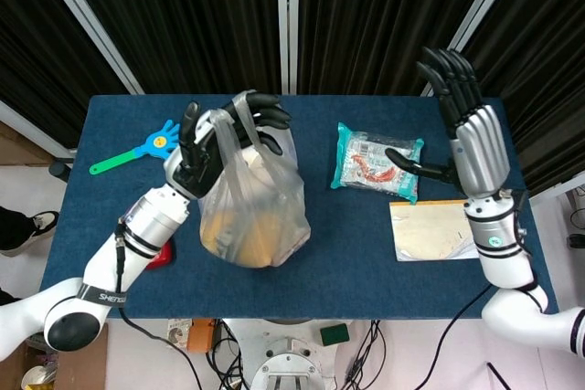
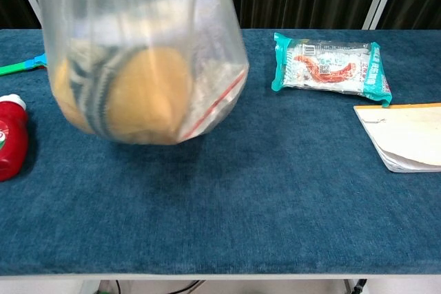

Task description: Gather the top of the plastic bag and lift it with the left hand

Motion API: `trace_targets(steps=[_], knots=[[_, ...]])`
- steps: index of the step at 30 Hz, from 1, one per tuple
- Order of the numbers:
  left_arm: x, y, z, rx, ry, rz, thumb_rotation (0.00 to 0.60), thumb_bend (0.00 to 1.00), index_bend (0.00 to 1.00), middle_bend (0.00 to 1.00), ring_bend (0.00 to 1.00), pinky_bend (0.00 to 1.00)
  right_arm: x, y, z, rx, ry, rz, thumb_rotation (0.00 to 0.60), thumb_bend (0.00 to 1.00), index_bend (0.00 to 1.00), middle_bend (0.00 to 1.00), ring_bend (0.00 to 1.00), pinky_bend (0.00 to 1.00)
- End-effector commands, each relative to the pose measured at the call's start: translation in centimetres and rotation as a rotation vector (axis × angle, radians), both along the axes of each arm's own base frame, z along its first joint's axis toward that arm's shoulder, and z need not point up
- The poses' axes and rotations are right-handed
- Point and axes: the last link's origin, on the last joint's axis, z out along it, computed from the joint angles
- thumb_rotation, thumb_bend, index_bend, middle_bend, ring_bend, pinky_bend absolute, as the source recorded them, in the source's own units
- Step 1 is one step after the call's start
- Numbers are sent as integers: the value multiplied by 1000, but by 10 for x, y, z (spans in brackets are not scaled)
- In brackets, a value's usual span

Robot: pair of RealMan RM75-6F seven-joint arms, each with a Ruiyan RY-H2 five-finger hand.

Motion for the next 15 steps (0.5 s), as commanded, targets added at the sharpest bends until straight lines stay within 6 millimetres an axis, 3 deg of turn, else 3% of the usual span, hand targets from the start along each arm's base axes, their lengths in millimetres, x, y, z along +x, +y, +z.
trace_targets(steps=[1,8,15], knots=[[4,6,6,26,9,6,24,78,243,305,269,416,-31,25,9,-18,1,-16,600,111,0,0,0,0],[15,17,31,92,51,18,27,78,203,265,235,408,-92,63,14,-85,38,-103,600,123,0,0,0,0],[12,21,41,104,55,54,27,78,192,255,228,403,-149,76,-1,-29,30,-290,600,126,0,0,0,0]])
